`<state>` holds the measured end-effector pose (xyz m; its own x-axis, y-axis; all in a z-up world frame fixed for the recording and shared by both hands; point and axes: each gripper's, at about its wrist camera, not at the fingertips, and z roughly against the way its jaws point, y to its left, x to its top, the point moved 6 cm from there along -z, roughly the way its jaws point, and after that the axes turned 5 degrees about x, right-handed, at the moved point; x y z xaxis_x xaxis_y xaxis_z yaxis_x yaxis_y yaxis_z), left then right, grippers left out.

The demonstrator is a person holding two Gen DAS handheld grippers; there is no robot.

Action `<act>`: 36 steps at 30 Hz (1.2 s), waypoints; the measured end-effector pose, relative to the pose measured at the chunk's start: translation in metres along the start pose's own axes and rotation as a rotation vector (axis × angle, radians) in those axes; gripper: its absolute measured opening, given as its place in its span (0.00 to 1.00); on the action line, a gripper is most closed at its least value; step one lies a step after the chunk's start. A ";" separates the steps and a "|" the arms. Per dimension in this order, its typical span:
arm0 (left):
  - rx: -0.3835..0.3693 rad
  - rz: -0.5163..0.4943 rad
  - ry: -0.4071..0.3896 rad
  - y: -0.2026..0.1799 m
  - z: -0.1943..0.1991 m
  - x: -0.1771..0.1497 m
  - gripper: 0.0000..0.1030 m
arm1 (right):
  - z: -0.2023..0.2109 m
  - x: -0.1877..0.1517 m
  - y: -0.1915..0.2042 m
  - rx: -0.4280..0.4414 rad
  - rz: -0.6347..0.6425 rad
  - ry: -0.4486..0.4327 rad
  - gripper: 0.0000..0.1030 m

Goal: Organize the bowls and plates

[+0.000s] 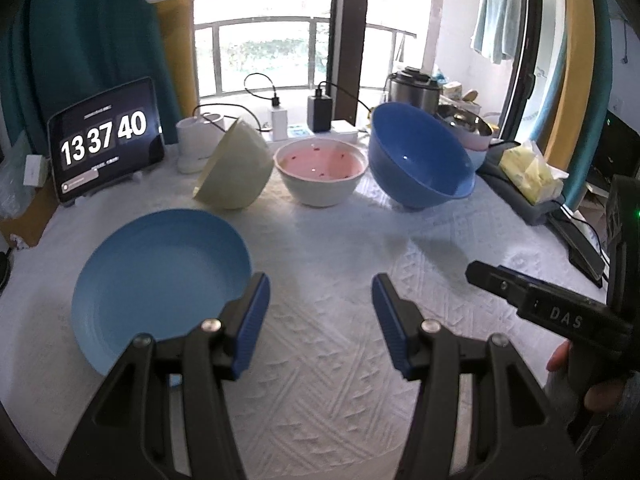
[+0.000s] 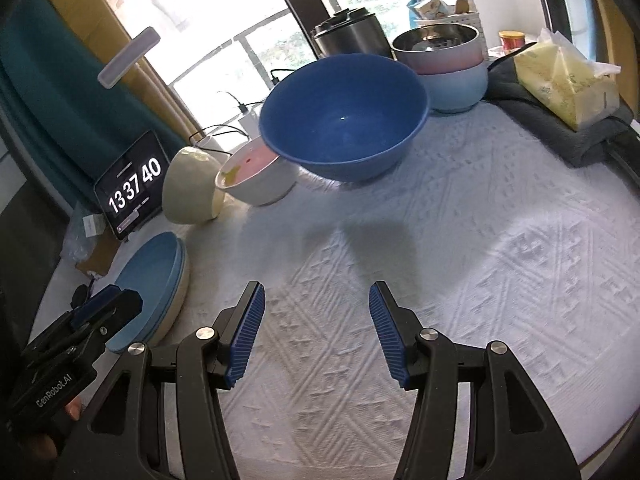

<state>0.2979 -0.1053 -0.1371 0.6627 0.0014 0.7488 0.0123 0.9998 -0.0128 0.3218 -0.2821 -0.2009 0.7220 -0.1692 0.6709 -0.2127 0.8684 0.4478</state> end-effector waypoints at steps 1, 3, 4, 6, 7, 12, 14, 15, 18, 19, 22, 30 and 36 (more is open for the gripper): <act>-0.001 -0.002 0.001 -0.002 -0.001 0.001 0.53 | 0.001 0.001 -0.003 -0.002 -0.002 -0.001 0.56; -0.002 -0.006 0.002 -0.007 -0.004 0.003 0.53 | 0.001 0.004 -0.007 -0.004 -0.006 -0.003 0.56; -0.003 -0.008 0.002 -0.009 -0.006 0.004 0.53 | 0.002 0.005 -0.010 -0.005 -0.008 -0.004 0.56; -0.003 -0.012 0.003 -0.013 -0.010 0.007 0.53 | 0.001 0.008 -0.014 -0.007 -0.011 -0.005 0.56; -0.002 -0.014 0.002 -0.015 -0.012 0.008 0.53 | 0.001 0.008 -0.017 -0.008 -0.013 -0.004 0.56; -0.001 -0.013 0.001 -0.023 -0.020 0.015 0.53 | -0.002 0.015 -0.024 -0.011 -0.011 0.003 0.56; -0.002 -0.013 -0.001 -0.024 -0.022 0.017 0.53 | -0.003 0.018 -0.027 -0.013 -0.007 0.004 0.56; -0.003 -0.013 -0.002 -0.025 -0.024 0.019 0.53 | -0.003 0.020 -0.028 -0.015 -0.006 0.004 0.56; -0.006 -0.012 -0.004 -0.029 -0.030 0.025 0.53 | -0.006 0.025 -0.032 -0.020 -0.003 0.004 0.56; -0.007 -0.013 -0.004 -0.030 -0.031 0.026 0.53 | -0.007 0.027 -0.033 -0.022 -0.002 0.004 0.56; -0.010 -0.019 -0.007 -0.033 -0.037 0.032 0.53 | -0.010 0.034 -0.038 -0.026 0.000 0.006 0.56; -0.009 -0.031 -0.030 -0.039 -0.054 0.050 0.53 | -0.019 0.048 -0.046 -0.036 0.009 0.001 0.56; -0.041 -0.042 -0.048 -0.047 -0.072 0.062 0.53 | -0.024 0.061 -0.049 -0.046 0.024 -0.018 0.56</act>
<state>0.3926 -0.1539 -0.1376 0.6246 -0.0384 0.7800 0.0702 0.9975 -0.0071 0.3917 -0.3238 -0.1960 0.7047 -0.1559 0.6922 -0.1992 0.8929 0.4039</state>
